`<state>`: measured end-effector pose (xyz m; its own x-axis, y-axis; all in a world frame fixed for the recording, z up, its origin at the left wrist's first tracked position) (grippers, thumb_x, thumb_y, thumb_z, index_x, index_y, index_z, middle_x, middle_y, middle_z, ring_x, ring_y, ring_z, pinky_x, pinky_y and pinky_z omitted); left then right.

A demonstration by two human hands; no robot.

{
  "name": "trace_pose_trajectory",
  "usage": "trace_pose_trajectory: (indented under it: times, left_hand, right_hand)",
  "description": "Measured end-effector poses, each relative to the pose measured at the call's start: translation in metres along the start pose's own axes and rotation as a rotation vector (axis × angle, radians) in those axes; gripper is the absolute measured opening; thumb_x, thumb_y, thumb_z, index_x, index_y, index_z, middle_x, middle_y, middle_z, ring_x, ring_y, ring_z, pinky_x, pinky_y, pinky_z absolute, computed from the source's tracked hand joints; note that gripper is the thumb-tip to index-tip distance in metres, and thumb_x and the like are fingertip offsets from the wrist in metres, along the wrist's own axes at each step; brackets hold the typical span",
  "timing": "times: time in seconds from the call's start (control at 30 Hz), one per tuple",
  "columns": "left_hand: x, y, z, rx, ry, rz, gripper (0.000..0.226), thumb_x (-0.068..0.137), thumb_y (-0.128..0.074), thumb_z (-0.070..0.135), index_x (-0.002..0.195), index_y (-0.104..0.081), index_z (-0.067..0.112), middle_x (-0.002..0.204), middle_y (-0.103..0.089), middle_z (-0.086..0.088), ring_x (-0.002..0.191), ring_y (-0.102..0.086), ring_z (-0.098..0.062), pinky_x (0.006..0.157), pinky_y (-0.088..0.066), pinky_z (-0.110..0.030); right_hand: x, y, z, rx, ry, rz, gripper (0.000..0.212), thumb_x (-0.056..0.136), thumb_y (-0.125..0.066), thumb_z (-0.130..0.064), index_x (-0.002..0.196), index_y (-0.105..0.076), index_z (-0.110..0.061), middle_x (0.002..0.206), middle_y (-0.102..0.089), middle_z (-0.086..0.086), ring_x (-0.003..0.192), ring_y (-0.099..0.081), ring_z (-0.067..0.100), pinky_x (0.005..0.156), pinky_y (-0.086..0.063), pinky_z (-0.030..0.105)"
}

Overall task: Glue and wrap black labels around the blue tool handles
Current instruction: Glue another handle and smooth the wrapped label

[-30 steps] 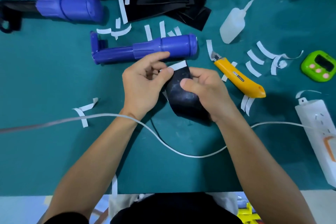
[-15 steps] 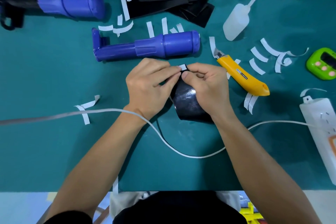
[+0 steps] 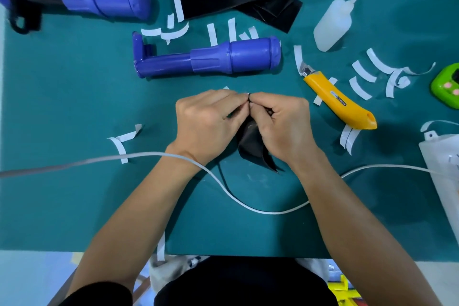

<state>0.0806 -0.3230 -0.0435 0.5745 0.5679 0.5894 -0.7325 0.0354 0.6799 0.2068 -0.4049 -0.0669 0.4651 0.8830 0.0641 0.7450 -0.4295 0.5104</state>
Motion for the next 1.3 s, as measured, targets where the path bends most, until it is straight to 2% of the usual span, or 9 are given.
trace_pose_trajectory:
  times: [0.1, 0.27, 0.4, 0.57, 0.7, 0.8, 0.9, 1.07, 1.3]
  left_hand:
    - [-0.002, 0.000, -0.003, 0.002, 0.055, 0.003, 0.008, 0.089, -0.081, 0.011, 0.082, -0.084, 0.011, 0.077, -0.078, -0.001, 0.066, -0.073, -0.021, 0.058, -0.056, -0.030]
    - [-0.003, -0.003, -0.009, -0.060, 0.200, -0.022, 0.006, 0.083, -0.080, 0.009, 0.079, -0.084, 0.012, 0.077, -0.078, 0.000, 0.065, -0.065, -0.010, 0.065, -0.049, -0.019]
    - [-0.003, -0.005, -0.012, -0.167, 0.306, -0.128, 0.007, 0.084, -0.079, 0.010, 0.085, -0.085, 0.012, 0.083, -0.079, 0.001, 0.071, -0.059, 0.004, 0.069, -0.055, -0.019]
    - [0.001, -0.002, -0.008, -0.198, 0.248, -0.176, 0.005, 0.084, -0.082, 0.006, 0.088, -0.085, 0.008, 0.085, -0.080, -0.002, 0.074, -0.073, -0.012, 0.068, -0.061, -0.030]
    - [0.001, -0.001, -0.005, -0.160, 0.203, -0.136, 0.004, 0.083, -0.082, 0.004, 0.081, -0.084, 0.006, 0.077, -0.078, -0.004, 0.060, -0.068, -0.018, 0.059, -0.058, -0.030]
    - [0.001, -0.003, -0.006, -0.149, 0.206, -0.120, 0.004, 0.084, -0.082, 0.005, 0.080, -0.083, 0.006, 0.075, -0.077, -0.004, 0.059, -0.063, -0.013, 0.060, -0.055, -0.026]
    - [-0.001, -0.006, -0.006, -0.147, 0.260, -0.106, 0.006, 0.082, -0.080, 0.006, 0.078, -0.083, 0.009, 0.072, -0.075, -0.001, 0.059, -0.054, -0.004, 0.060, -0.051, -0.022]
    - [-0.002, -0.011, -0.013, -0.281, 0.498, -0.179, 0.009, 0.080, -0.077, 0.010, 0.080, -0.083, 0.016, 0.074, -0.072, 0.012, 0.064, -0.059, 0.003, 0.067, -0.048, -0.015]
    - [0.000, -0.012, -0.014, -0.473, 0.600, -0.229, 0.019, 0.081, -0.084, 0.020, 0.088, -0.079, 0.036, 0.081, -0.077, 0.016, 0.073, -0.073, -0.004, 0.071, -0.055, -0.016]
  right_hand:
    - [0.001, -0.002, -0.003, 0.001, 0.018, -0.005, 0.030, 0.097, -0.061, -0.004, 0.068, -0.058, -0.009, 0.057, -0.038, -0.006, 0.057, -0.035, 0.016, 0.054, -0.031, 0.020]
    - [0.002, -0.005, -0.002, 0.009, -0.012, -0.010, 0.027, 0.097, -0.062, -0.006, 0.070, -0.063, -0.007, 0.060, -0.040, 0.001, 0.059, -0.034, 0.019, 0.052, -0.033, 0.025]
    - [-0.001, -0.003, 0.002, 0.027, -0.065, -0.019, 0.025, 0.095, -0.062, -0.006, 0.070, -0.063, -0.006, 0.060, -0.043, 0.003, 0.060, -0.035, 0.020, 0.053, -0.035, 0.031]
    - [-0.004, 0.000, -0.001, -0.045, -0.025, -0.012, 0.025, 0.096, -0.060, -0.007, 0.071, -0.060, -0.006, 0.058, -0.041, 0.003, 0.059, -0.035, 0.022, 0.053, -0.034, 0.031]
    - [-0.006, 0.003, -0.009, -0.105, 0.050, -0.006, 0.028, 0.098, -0.059, -0.005, 0.070, -0.058, -0.004, 0.059, -0.043, 0.003, 0.059, -0.035, 0.020, 0.054, -0.033, 0.031]
    - [-0.005, 0.005, -0.009, -0.123, 0.065, 0.000, 0.027, 0.098, -0.059, -0.004, 0.070, -0.059, -0.003, 0.059, -0.044, 0.005, 0.059, -0.036, 0.022, 0.054, -0.034, 0.033]
    - [-0.005, 0.005, -0.006, -0.103, 0.055, -0.001, 0.026, 0.098, -0.058, -0.005, 0.072, -0.062, -0.001, 0.059, -0.046, 0.006, 0.059, -0.037, 0.024, 0.053, -0.036, 0.036]
    - [-0.003, 0.003, -0.001, -0.005, -0.026, -0.010, 0.024, 0.098, -0.061, -0.008, 0.077, -0.068, -0.001, 0.061, -0.051, 0.012, 0.061, -0.040, 0.027, 0.054, -0.038, 0.038]
    - [-0.002, 0.006, 0.000, -0.013, -0.036, 0.022, 0.020, 0.100, -0.062, -0.008, 0.087, -0.077, -0.005, 0.068, -0.064, 0.011, 0.062, -0.050, 0.027, 0.057, -0.043, 0.038]
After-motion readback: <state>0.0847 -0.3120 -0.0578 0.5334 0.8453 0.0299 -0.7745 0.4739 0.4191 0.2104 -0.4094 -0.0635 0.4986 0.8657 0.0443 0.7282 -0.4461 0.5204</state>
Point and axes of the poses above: each hand's wrist, its own x-axis towards the middle knuckle, its own y-axis out of the back of the hand, z = x × y, the point moved 5 cm from there along x, towards the middle knuckle
